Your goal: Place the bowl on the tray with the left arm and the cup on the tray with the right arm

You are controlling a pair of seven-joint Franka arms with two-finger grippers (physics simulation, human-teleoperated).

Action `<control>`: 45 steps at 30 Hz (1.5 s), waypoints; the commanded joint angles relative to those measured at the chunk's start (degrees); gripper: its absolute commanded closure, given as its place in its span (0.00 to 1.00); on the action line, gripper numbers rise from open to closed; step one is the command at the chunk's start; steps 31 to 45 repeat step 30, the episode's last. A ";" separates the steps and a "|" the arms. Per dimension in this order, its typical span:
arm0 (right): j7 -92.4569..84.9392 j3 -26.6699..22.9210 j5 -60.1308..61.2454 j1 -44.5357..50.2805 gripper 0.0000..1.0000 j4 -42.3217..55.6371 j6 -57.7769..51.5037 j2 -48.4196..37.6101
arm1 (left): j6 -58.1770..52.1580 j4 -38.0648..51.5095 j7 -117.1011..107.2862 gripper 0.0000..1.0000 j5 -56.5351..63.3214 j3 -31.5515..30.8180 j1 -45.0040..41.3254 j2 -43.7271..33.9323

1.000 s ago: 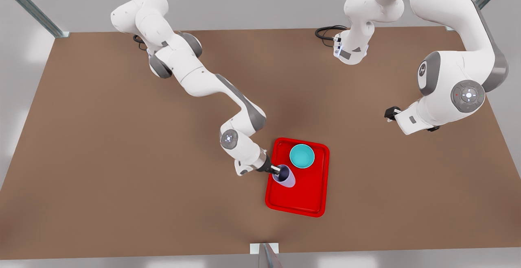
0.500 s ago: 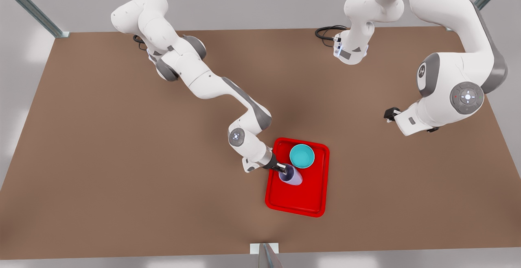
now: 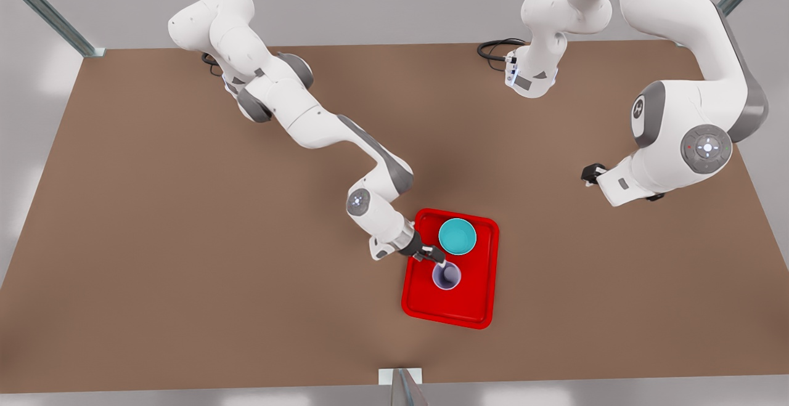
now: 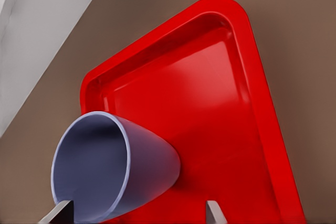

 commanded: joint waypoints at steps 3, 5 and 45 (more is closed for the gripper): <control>0.38 0.00 0.00 0.46 0.00 0.00 0.61 0.03 | -0.05 0.00 -0.18 0.00 -0.05 0.00 -0.01 0.00; 0.38 -0.09 0.00 0.55 0.00 -0.09 0.61 0.03 | -0.49 0.79 -0.35 0.00 -0.14 0.00 -0.09 -0.27; -48.84 -11.17 -19.16 -39.17 0.00 -41.93 -61.71 -61.49 | 0.48 -2.72 -8.70 0.00 -1.90 -0.17 -0.18 -3.17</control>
